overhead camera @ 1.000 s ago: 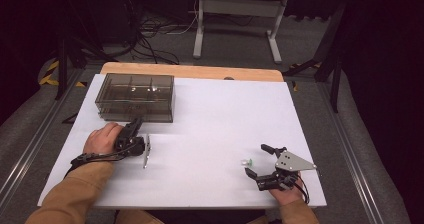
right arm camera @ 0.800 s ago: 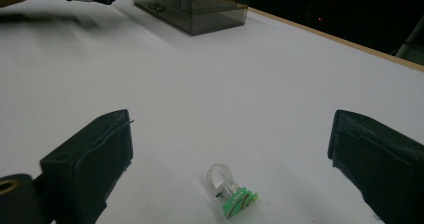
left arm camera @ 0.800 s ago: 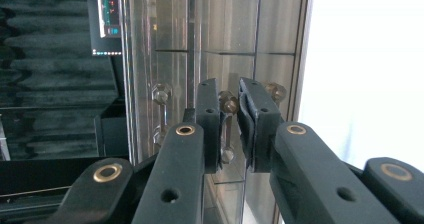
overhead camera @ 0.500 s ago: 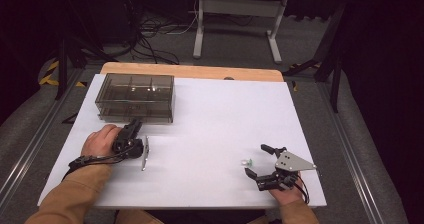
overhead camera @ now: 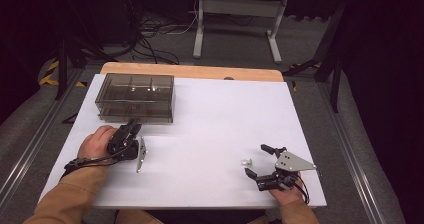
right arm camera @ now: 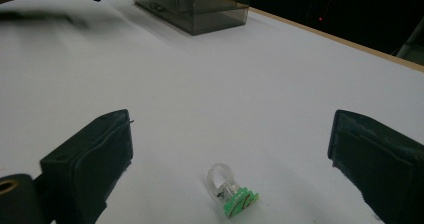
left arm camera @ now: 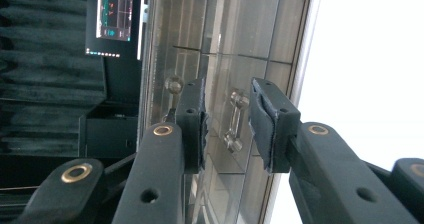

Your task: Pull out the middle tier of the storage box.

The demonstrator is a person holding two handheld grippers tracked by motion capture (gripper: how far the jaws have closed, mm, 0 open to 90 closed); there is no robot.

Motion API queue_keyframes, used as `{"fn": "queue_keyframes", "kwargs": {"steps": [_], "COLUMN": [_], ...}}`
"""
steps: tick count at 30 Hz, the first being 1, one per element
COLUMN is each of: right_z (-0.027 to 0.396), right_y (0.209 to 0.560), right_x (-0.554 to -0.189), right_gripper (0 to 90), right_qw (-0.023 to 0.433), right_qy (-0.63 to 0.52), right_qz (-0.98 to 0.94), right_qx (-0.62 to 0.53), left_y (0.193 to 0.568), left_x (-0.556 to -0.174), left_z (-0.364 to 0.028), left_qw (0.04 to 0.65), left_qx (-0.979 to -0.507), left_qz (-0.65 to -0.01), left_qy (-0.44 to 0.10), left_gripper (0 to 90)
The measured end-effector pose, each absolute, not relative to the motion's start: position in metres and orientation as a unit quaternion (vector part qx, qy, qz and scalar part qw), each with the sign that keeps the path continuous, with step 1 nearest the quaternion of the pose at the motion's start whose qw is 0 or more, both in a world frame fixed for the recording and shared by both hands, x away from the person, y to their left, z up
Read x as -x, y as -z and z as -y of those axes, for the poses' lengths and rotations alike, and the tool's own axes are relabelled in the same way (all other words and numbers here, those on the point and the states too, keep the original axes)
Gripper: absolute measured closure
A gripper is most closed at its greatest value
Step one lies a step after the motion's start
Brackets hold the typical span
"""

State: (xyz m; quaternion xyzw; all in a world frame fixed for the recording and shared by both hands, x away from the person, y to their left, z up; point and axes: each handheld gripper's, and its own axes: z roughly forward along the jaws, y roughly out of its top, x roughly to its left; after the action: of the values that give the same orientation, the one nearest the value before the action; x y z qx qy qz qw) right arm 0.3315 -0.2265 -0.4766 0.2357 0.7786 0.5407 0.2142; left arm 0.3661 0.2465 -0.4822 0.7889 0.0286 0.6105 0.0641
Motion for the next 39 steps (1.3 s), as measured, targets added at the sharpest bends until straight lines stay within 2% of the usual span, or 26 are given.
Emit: {"fn": "queue_keyframes", "kwargs": {"steps": [10,16,29,39], "right_z": [0.226,0.226,0.226,0.225], "right_y": [0.477,0.477,0.477,0.477], "right_x": [-0.332,-0.332,-0.332,-0.331], "right_gripper": [4.5,4.5,4.4,4.5], "right_qw": [0.214,0.214,0.214,0.212], "right_qy": [-0.540,-0.540,-0.541,-0.542], "right_qz": [-0.779,-0.779,-0.779,-0.778], "right_qx": [-0.235,-0.235,-0.234,-0.236], "left_y": [0.471,0.464,0.442,0.433], "left_x": [-0.359,-0.357,-0.355,-0.355], "left_z": [-0.250,-0.250,-0.258,-0.271], "left_qw": [0.111,0.165,0.288,0.362], "left_qx": [-0.793,-0.803,-0.826,-0.819], "left_qz": [-0.041,-0.066,-0.130,-0.184], "left_qy": [-0.598,-0.569,-0.466,-0.405], "left_gripper": [69.0,67.5,48.2,39.8]}}
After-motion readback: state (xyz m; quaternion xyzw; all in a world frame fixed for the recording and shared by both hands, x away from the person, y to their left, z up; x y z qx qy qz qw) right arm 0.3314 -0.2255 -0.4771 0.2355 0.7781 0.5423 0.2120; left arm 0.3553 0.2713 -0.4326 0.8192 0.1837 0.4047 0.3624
